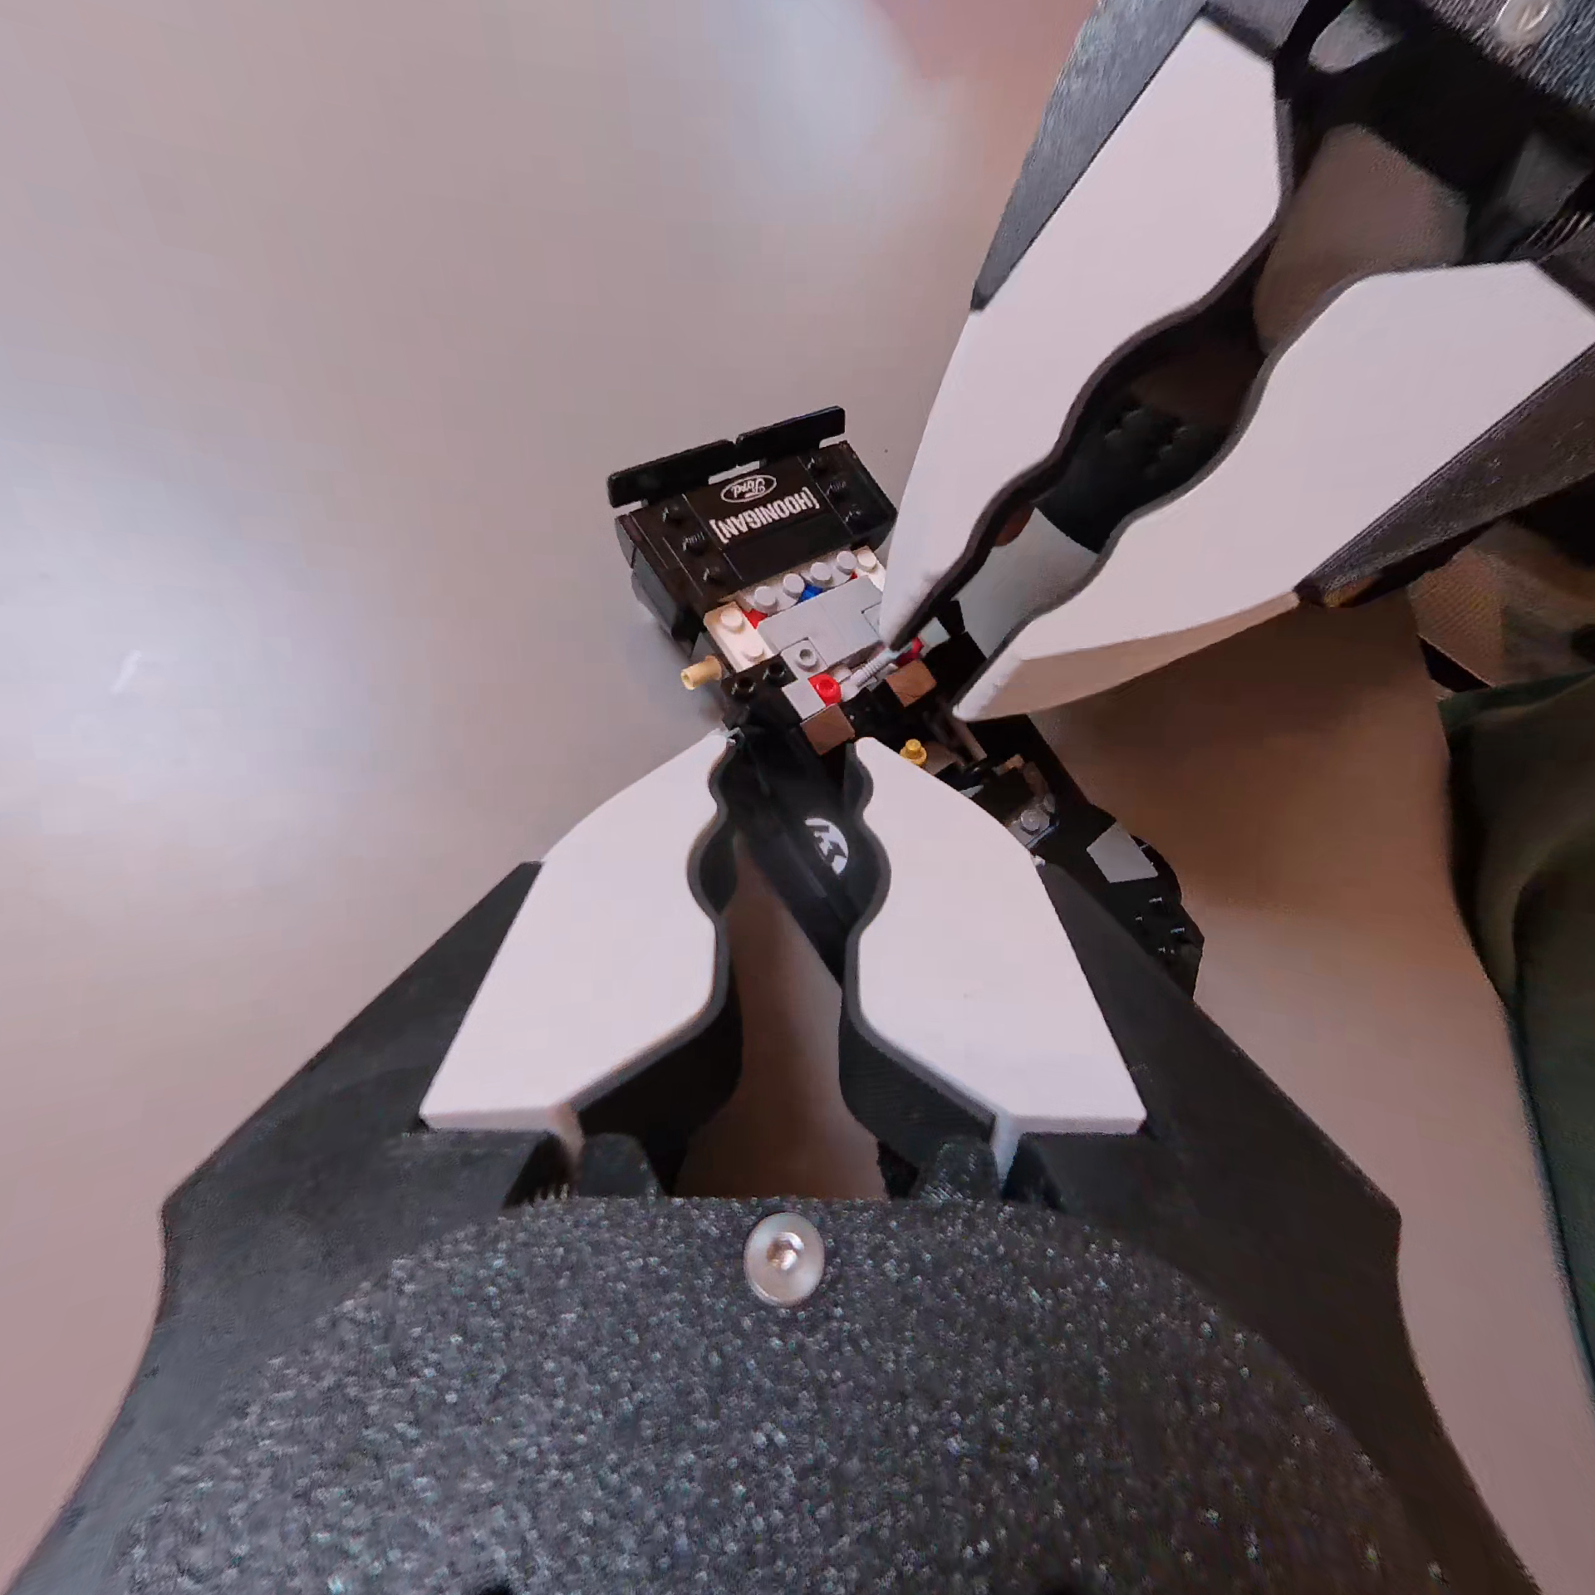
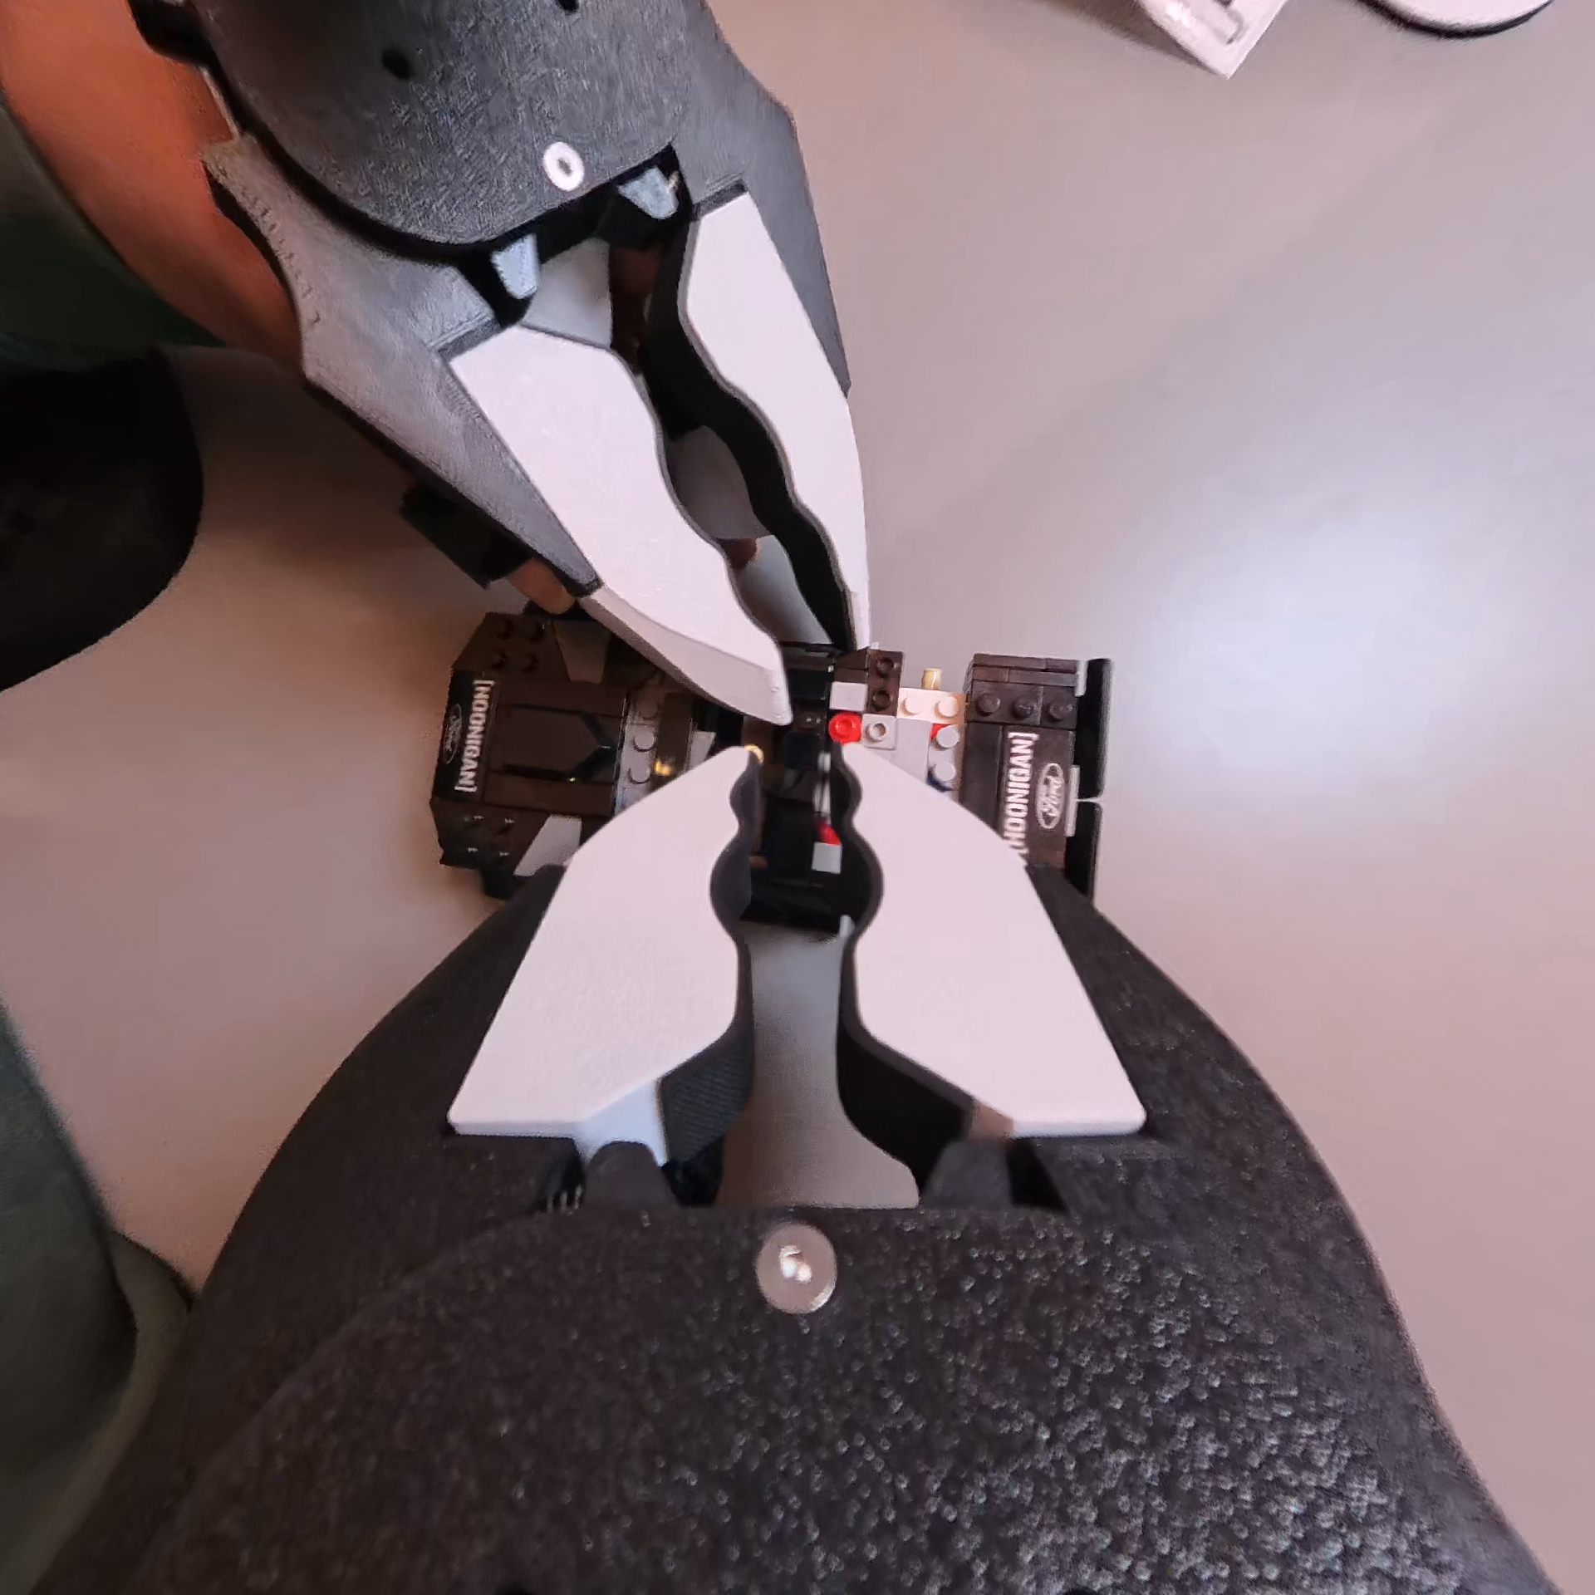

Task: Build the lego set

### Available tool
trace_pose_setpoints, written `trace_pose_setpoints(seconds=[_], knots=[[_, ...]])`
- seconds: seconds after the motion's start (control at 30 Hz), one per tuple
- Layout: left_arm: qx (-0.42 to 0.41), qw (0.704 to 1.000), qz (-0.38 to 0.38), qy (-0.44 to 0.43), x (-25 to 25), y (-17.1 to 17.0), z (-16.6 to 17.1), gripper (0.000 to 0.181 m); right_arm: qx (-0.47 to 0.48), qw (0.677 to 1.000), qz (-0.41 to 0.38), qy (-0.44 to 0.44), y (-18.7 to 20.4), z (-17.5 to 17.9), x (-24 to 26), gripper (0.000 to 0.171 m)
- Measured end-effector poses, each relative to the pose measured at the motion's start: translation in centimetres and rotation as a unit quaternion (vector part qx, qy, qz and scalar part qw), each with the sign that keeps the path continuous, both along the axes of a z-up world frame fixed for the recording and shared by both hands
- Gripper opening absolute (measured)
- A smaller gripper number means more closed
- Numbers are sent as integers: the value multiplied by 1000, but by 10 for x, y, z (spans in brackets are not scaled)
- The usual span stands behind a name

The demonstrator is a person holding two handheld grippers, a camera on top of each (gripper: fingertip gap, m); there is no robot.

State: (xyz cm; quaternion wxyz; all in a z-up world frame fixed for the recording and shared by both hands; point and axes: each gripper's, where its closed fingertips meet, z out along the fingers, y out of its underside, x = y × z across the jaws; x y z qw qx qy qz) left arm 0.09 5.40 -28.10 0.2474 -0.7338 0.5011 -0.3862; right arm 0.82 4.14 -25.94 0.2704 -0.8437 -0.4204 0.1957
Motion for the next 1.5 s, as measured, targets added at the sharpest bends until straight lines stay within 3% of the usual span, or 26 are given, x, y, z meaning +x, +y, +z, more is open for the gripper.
trace_pose_setpoints(seconds=[0.3,0.77,1.5], knots=[[18,1000,23,1,4,2,0,22,14,999,26,-45,4,-9,3,0],[36,999,39,4,5,2,-1,22,17,992,60,-112,7,-11,8,1],[39,998,54,13,6,6,-2,23,-24,990,72,-116,11,-13,9,0]])
